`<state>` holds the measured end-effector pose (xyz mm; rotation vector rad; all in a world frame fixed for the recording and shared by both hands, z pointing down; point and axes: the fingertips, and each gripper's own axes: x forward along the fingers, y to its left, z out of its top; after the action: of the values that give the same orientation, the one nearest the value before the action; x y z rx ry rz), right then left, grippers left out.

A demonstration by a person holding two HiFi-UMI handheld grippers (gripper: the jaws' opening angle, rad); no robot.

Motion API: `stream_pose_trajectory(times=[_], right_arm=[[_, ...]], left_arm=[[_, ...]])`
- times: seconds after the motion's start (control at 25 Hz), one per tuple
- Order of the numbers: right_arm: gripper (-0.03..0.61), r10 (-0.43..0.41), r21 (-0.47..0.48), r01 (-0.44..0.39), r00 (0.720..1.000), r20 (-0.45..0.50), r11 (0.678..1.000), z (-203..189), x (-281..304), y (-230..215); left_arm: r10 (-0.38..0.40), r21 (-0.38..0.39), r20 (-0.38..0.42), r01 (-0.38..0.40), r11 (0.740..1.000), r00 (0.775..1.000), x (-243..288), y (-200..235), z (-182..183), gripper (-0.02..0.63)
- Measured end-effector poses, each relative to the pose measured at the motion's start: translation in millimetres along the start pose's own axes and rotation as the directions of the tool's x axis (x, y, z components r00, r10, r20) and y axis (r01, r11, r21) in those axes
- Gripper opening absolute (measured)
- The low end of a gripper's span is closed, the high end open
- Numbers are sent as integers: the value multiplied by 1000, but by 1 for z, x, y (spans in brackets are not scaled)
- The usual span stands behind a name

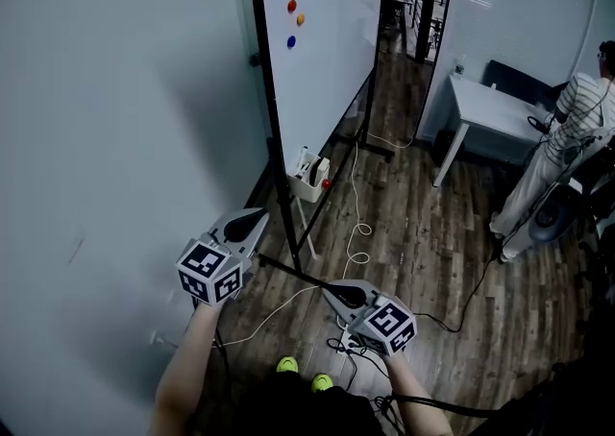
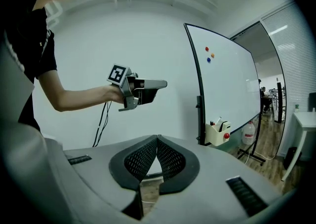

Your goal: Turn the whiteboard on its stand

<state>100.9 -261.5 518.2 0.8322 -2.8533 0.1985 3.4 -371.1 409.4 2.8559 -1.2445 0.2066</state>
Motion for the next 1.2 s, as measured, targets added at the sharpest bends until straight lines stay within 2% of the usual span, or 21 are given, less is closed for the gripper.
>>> stream_pose_trajectory(times=[0.16,0.44,0.84,1.2], right_arm=[[-6,13,10,-13,1000,-24,1000,-9,3,11],[-6,-16,16,17,999,-42,1000,-14,8,37],[-6,-39,-7,39,996,-83,999,-16,14,105],[-6,-86,-12,86,994,-65,996,-8,13,145]], left_arm=[[-5,-31,15,6,1000,1000,-12,-9,-8,14],[-46,-68,13,47,997,999,-47,-24,-27,14],[-109,-115,44,113,987,993,-114,-43,-36,14],[-183,-133,47,188,973,982,-150,-64,-44,14]])
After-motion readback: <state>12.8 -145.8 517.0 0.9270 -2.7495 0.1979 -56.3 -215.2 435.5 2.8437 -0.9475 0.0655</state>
